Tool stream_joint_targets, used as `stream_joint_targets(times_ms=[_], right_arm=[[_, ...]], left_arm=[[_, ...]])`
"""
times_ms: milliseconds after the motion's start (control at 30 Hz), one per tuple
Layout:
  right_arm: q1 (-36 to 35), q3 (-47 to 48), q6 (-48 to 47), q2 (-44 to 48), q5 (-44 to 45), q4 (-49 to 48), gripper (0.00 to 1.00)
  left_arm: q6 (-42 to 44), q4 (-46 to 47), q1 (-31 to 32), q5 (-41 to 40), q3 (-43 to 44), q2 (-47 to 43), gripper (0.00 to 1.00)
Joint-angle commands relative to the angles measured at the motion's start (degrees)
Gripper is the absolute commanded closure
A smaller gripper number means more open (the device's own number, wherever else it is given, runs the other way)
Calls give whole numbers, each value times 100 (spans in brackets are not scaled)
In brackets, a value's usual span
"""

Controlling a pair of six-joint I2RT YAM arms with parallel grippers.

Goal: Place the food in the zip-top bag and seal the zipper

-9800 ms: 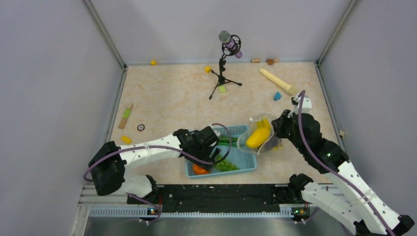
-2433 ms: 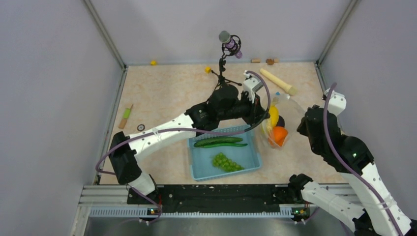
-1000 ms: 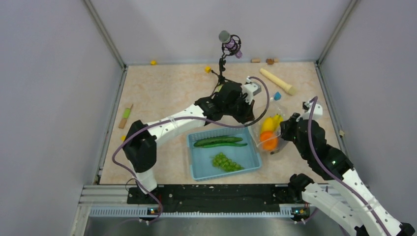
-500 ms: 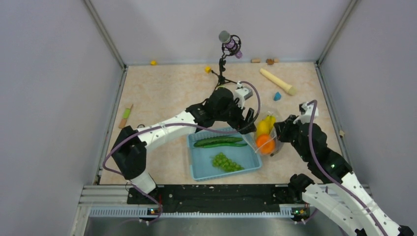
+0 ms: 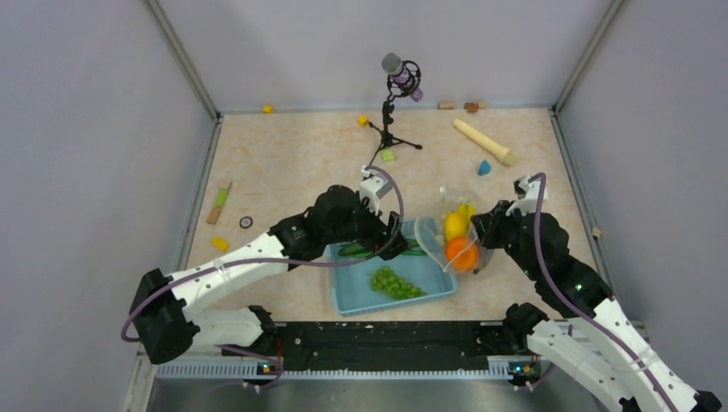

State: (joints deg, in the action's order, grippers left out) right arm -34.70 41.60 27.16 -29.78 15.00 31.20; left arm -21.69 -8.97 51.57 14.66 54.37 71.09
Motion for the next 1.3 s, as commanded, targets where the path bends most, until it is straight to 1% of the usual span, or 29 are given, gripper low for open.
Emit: stream_joint_targets(times_ms=[0, 133, 200, 367, 533, 667, 800, 1000, 1133, 1233, 1267], right_arm=[[25, -21, -71, 46, -197, -361, 99], [24, -8, -98, 50, -240, -358, 99], [24, -3, -106, 43, -230, -336, 99], [23, -11, -104, -13, -235, -314, 99], [23, -12, -97, -63, -211, -285, 99], [24, -19, -62, -65, -60, -221, 99], [26, -19, -63, -67, -49, -213, 99], [34, -12, -67, -96, -11, -198, 99], [33, -21, -45, -98, 54, -190, 99], [33, -17, -46, -103, 57, -171, 99], [29, -8, -38, -104, 67, -170, 99]], left_arm=[[-661, -104, 20, -573, -563, -460, 3], [-807, -289, 20, -816, -1004, -725, 3], [-939, -423, 20, -753, -1073, -592, 3], [-1222, -1109, 22, -616, -944, 18, 3], [-1264, -870, 52, -165, -1030, 577, 8], [-1276, -714, 102, -17, -1007, 844, 11], [-1306, -655, 193, 170, -992, 1128, 18], [-1319, -746, 370, 77, -879, 1443, 30], [-1328, -766, 438, 29, -787, 1596, 42], [-1328, -749, 496, 17, -715, 1715, 54], [-1329, -743, 504, 19, -683, 1754, 60]])
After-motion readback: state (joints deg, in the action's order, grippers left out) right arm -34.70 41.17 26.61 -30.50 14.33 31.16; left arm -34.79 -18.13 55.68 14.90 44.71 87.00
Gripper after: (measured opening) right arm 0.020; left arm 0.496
